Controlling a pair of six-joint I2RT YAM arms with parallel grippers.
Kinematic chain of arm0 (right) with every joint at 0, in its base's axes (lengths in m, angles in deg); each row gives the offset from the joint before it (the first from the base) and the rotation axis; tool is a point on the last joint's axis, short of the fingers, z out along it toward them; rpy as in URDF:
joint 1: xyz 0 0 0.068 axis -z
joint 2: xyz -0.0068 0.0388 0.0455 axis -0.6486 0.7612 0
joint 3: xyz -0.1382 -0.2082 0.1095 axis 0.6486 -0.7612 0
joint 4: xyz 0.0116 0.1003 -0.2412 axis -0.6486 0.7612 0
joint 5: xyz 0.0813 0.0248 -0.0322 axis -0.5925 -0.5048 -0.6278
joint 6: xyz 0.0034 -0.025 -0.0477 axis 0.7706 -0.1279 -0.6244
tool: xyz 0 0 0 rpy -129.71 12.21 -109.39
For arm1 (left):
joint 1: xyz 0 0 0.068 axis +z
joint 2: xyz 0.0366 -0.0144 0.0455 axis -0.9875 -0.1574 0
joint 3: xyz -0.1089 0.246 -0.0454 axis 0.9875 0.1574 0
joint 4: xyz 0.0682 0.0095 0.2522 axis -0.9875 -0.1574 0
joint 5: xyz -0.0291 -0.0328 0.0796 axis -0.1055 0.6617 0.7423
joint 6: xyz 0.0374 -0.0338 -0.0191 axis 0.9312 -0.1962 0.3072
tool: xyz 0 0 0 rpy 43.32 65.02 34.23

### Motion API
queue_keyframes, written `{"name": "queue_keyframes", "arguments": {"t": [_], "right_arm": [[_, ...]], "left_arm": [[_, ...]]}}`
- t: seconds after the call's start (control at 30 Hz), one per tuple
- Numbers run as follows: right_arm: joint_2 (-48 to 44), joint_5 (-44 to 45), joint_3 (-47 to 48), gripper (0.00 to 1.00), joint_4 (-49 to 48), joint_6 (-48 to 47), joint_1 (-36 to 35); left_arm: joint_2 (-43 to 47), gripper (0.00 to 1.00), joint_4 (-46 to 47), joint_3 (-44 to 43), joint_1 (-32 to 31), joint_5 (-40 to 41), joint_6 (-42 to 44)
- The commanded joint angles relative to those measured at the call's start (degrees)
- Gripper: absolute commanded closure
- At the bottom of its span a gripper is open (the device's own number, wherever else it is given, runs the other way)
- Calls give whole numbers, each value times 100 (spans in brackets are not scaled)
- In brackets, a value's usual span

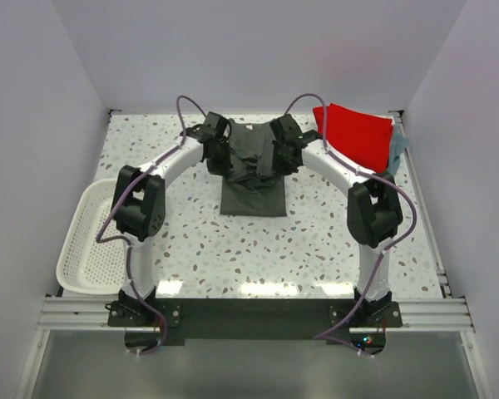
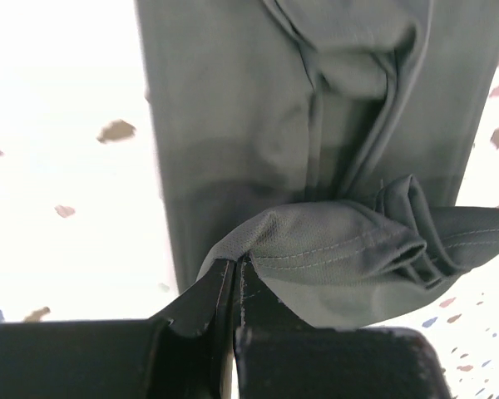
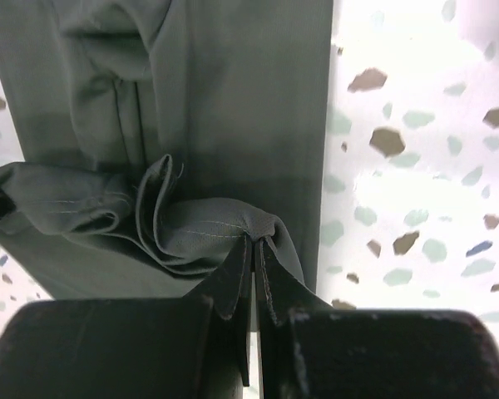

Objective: Fold and stack the t-shirts
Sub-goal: Fold the tshirt

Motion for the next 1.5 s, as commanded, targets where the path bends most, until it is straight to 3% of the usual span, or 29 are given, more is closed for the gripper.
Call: {"name": "queue_keyframes", "arguments": {"t": [0.0, 0.43, 0.7, 0.73, 0.8, 0.83, 0.87, 0.93, 1.0, 1.23, 1.47], "right_arm": [[206, -28, 567, 100, 281, -248, 144], [1059, -177, 1560, 100, 545, -380, 557], [1358, -326, 1930, 100, 589, -389, 724], [1349, -379, 1939, 100, 563, -380, 724], [1306, -467, 1956, 82, 527, -397, 750], [1270, -493, 1948, 71, 492, -415, 750], [1218, -537, 1939, 58, 466, -476, 750], [1008, -546, 1772, 48, 326, -564, 750], [814, -537, 1501, 41, 229, -643, 750], [93, -704, 524, 40, -202, -705, 698], [197, -792, 523, 40, -220, -609, 452]], "left_arm": [[-153, 100, -37, -451, 206, -174, 161], [-795, 100, 446, -777, 593, -868, -287], [-883, 100, 718, -926, 777, -843, -498], [-840, 91, 745, -917, 786, -825, -525], [-752, 75, 858, -847, 804, -668, -542], [-630, 54, 911, -803, 804, -545, -534], [-550, 46, 955, -742, 804, -466, -534], [-322, 35, 1096, -540, 804, -334, -499], [-181, 33, 1210, -321, 795, -184, -455], [329, 34, 1413, 365, 655, -350, -200], [523, 33, 1413, 787, 206, -482, 46]]}}
